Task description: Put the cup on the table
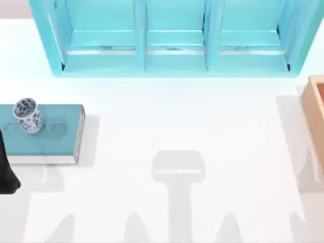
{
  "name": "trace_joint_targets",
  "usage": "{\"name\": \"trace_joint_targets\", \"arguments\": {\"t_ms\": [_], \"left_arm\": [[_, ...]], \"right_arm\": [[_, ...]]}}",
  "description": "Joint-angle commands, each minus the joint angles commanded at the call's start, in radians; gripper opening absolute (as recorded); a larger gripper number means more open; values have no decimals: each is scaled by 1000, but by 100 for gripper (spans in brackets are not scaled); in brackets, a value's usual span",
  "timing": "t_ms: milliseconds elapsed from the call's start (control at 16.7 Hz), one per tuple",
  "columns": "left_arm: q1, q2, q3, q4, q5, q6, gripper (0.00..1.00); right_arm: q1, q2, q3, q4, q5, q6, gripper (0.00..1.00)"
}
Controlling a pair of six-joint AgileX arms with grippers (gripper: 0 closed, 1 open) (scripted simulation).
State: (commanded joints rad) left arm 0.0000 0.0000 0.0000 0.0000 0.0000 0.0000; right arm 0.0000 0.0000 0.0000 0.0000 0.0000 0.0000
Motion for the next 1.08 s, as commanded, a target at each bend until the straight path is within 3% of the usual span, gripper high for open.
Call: {"name": "trace_joint_targets", "arguments": {"t_ms": [240, 480, 720, 1080], "left_arm": [[-9, 25, 29, -24, 2, -1, 100], [-54, 186, 198, -164, 8, -9, 100], [-108, 492, 463, -420, 7, -20, 100], [-165, 1127, 929, -920, -12, -36, 100]], "right_arm": [[0, 0, 0, 0, 0, 0, 100], [0, 0, 0, 0, 0, 0, 100], [0, 0, 0, 0, 0, 0, 100], [0, 0, 0, 0, 0, 0, 100]]}}
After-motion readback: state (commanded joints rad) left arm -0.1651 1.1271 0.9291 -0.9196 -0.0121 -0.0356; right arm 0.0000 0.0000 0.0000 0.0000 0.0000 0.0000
